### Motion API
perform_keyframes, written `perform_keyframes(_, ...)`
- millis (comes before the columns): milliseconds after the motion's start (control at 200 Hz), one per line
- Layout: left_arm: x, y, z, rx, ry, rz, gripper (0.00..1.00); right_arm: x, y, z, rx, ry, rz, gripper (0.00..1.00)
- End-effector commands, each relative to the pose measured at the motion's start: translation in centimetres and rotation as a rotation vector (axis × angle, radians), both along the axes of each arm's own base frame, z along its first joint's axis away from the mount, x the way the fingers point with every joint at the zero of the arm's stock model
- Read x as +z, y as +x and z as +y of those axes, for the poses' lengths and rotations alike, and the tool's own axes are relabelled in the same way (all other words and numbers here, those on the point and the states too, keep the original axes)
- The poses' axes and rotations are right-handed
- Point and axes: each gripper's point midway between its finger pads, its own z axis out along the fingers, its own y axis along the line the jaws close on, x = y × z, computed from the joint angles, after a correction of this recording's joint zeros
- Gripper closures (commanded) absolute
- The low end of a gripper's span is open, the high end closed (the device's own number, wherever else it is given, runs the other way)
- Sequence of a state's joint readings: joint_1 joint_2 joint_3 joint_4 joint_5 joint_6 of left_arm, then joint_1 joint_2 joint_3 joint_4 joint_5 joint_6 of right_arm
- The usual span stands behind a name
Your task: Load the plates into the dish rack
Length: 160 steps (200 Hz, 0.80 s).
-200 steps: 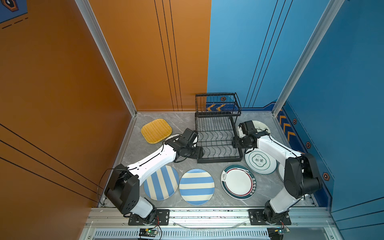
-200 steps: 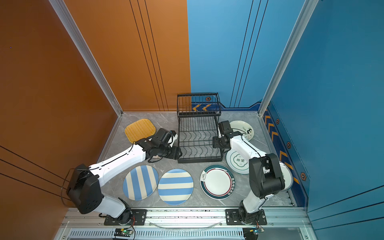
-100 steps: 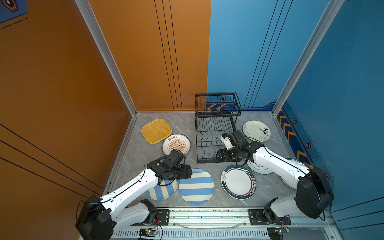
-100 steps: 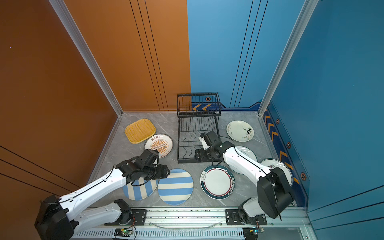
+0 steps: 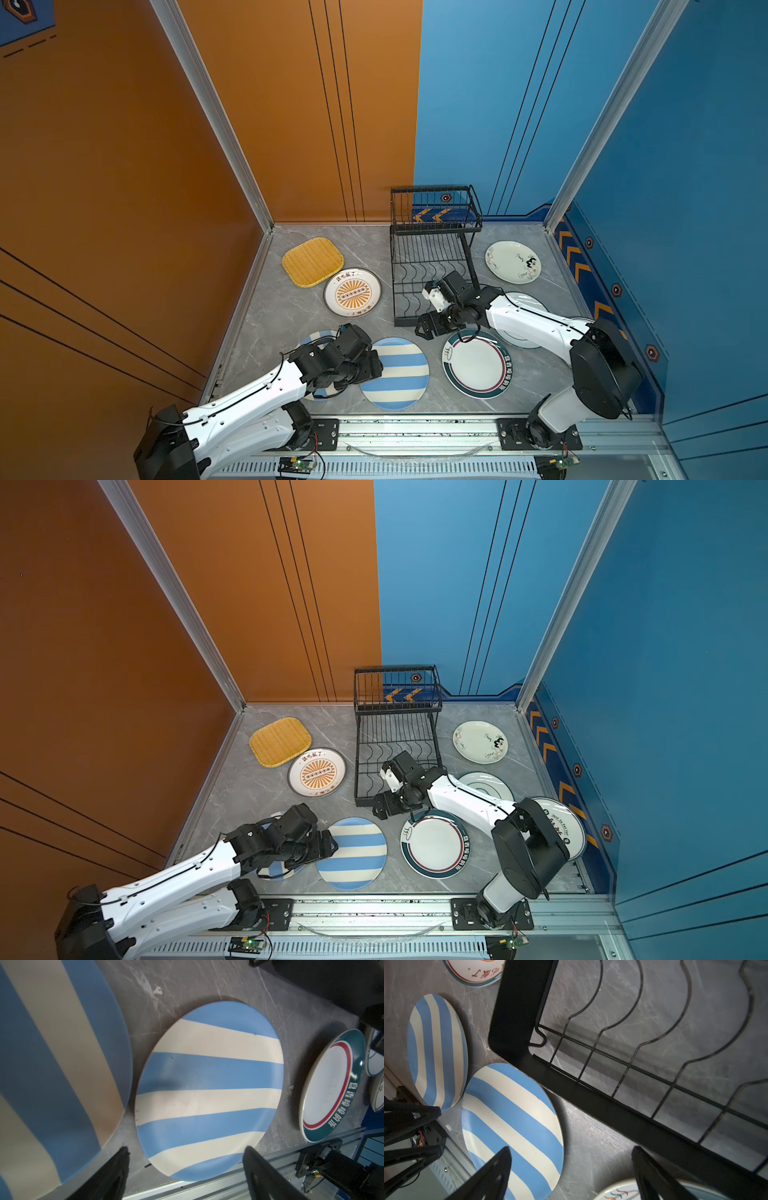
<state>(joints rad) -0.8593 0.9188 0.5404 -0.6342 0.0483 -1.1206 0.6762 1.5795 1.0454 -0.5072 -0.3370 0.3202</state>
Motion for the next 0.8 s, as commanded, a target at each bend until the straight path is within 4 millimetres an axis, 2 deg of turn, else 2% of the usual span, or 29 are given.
perform_keyframes(0, -1.3, -0.5, 1.4, 0.123, 0.045, 0.031, 0.09, 0.3, -0.8, 0.7, 0.058, 0.007, 0.021, 0.08)
perform_keyframes(220, -2.2, -0.9, 0.9, 0.14, 0.032, 0.039, 0.07, -0.8, -1.3, 0.6, 0.069, -0.016, 0.042, 0.06)
perform_keyframes(235, -2.3, -0.9, 0.8, 0.142, 0.028, 0.04, 0.07, -0.9, -2.0, 1.2, 0.093, -0.019, 0.043, 0.06)
perform_keyframes(546, -3.2, -0.6, -1.1, 0.118, -0.024, 0.049, 0.07, -2.1, -2.7, 1.6, 0.108, -0.033, 0.09, 0.04)
perform_keyframes(796, -4.3, -1.0, -1.3, 0.13, -0.04, 0.078, 0.07, -3.4, -3.2, 1.9, 0.123, -0.036, 0.146, 0.03)
